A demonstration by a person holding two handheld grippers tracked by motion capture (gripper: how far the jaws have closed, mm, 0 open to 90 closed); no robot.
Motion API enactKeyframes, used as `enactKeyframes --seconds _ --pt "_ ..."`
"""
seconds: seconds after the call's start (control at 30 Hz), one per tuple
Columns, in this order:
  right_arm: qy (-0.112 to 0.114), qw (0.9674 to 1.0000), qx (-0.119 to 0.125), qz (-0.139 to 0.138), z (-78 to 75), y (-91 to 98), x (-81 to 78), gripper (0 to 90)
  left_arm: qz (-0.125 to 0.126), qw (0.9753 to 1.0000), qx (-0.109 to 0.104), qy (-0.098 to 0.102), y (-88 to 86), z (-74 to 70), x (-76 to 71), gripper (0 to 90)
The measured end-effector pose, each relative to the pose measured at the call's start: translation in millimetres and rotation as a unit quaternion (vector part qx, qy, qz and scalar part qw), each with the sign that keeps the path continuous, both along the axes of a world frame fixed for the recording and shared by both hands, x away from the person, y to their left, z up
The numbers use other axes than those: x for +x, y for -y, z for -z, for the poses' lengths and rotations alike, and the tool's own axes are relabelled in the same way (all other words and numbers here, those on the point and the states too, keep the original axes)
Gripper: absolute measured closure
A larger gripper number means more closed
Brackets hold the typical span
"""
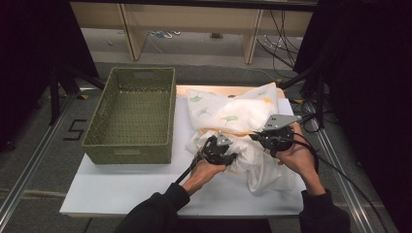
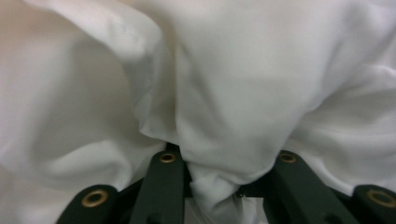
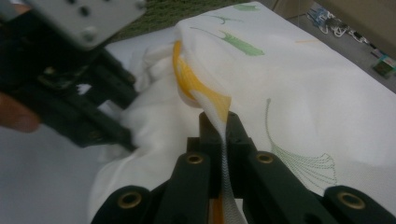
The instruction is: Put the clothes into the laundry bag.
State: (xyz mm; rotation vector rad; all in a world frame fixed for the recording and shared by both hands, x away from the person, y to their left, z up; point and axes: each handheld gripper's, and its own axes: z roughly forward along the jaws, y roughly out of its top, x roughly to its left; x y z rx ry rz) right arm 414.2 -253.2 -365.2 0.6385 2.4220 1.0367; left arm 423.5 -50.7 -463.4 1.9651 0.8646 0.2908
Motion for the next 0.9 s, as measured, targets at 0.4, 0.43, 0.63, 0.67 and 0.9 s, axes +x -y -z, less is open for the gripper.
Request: enactKeyframes --seconds 0.4,0.43,0.63,0.67,0.9 --pt "0.007 0.9999 0.005 -0.013 -11.9 4.4 -7.6 89.8 -0.111 0.9912 -0.045 0.058 9.9 -15.9 58.6 75.4" --pt "0.001 1.0000 0.000 -0.008 -9.2 4.1 -6.9 89.8 -0.116 0.9915 -0.042 0.041 8.5 -9.6 62.3 74.0" --pt "-0.028 0.9991 -0.032 -0.001 18.9 -3.6 4.1 89.7 -0.089 0.9956 -0.026 -0.005 -10.3 -4.3 52.0 47.8" --pt "-0.034 0.9987 -0.038 -0.007 21.6 -4.6 5.4 89.7 -0.085 0.9961 -0.022 -0.015 -15.2 -5.1 47.7 41.8" --pt "-0.033 0.9985 -0.042 -0.010 30.4 -10.0 10.0 89.7 -0.020 0.9985 0.021 -0.045 -38.5 -2.1 5.8 22.3"
